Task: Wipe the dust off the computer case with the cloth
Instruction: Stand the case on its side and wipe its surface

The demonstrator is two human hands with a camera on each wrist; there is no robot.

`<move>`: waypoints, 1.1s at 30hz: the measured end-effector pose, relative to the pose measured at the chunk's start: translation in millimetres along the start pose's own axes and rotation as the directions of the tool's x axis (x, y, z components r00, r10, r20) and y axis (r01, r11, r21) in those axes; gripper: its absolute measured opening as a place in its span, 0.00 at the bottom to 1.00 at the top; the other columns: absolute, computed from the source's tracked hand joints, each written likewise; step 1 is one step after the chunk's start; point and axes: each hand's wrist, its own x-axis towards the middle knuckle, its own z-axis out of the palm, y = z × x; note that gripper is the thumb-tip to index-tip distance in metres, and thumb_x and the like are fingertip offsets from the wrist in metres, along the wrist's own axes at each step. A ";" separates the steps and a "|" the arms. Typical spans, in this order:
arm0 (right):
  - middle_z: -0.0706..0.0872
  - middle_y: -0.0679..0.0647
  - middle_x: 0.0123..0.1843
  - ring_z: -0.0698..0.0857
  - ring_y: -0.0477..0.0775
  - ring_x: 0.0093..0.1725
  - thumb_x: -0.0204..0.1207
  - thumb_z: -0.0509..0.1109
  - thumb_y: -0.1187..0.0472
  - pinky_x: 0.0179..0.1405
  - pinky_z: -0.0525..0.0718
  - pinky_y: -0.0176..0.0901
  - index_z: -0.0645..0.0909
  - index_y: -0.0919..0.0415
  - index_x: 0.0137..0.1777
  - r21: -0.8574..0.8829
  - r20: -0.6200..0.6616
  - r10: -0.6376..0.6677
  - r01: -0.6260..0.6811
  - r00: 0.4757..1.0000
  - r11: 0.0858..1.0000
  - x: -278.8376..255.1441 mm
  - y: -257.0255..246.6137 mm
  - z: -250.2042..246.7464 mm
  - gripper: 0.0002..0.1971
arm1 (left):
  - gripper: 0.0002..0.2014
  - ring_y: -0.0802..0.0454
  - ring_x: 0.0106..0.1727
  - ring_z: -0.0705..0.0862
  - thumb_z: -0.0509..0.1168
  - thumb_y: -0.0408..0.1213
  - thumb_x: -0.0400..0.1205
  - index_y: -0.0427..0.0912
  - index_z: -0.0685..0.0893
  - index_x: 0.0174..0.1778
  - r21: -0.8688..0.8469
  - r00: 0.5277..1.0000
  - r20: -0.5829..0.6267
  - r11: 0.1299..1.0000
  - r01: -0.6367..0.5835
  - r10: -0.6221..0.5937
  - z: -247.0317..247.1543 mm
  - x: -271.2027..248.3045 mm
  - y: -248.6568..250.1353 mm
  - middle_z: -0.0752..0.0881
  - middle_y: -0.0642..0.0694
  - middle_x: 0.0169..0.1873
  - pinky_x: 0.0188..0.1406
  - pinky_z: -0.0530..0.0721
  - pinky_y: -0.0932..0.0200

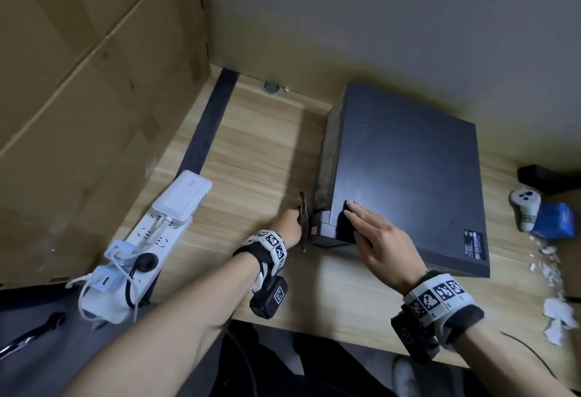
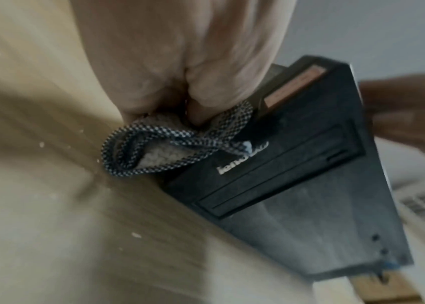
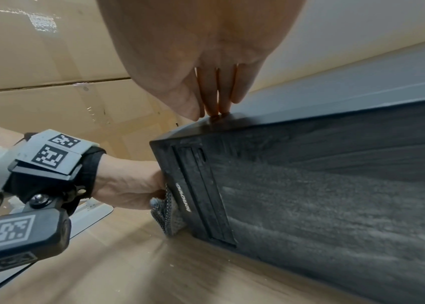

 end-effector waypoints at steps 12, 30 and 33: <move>0.68 0.47 0.84 0.61 0.46 0.85 0.85 0.57 0.52 0.78 0.69 0.43 0.72 0.57 0.80 -0.033 0.017 -0.010 0.010 1.000 0.999 20.0 -2.0 -8.4 0.25 | 0.13 0.50 0.36 0.77 0.57 0.34 0.77 0.38 0.78 0.27 -0.085 0.980 0.000 0.976 -0.200 0.201 -14.4 -24.8 27.6 0.83 0.41 0.35 0.35 0.72 0.58; 0.62 0.46 0.86 0.59 0.46 0.86 0.80 0.60 0.62 0.65 0.82 0.50 0.70 0.57 0.78 -0.104 0.184 0.237 -0.221 0.954 0.970 11.2 0.1 -33.5 0.25 | 0.18 0.48 0.21 0.58 0.57 0.21 0.71 0.43 0.58 0.21 0.224 0.990 0.130 0.971 -0.089 0.061 -6.7 -14.2 59.9 0.57 0.46 0.20 0.19 0.55 0.65; 0.64 0.46 0.86 0.60 0.46 0.85 0.80 0.60 0.64 0.63 0.84 0.53 0.72 0.57 0.76 -0.086 0.182 0.251 -0.239 0.951 0.967 12.3 0.0 -34.5 0.24 | 0.16 0.47 0.23 0.65 0.60 0.25 0.75 0.40 0.65 0.23 0.274 0.988 0.150 0.961 -0.021 -0.021 -0.6 0.5 51.0 0.66 0.45 0.21 0.21 0.62 0.61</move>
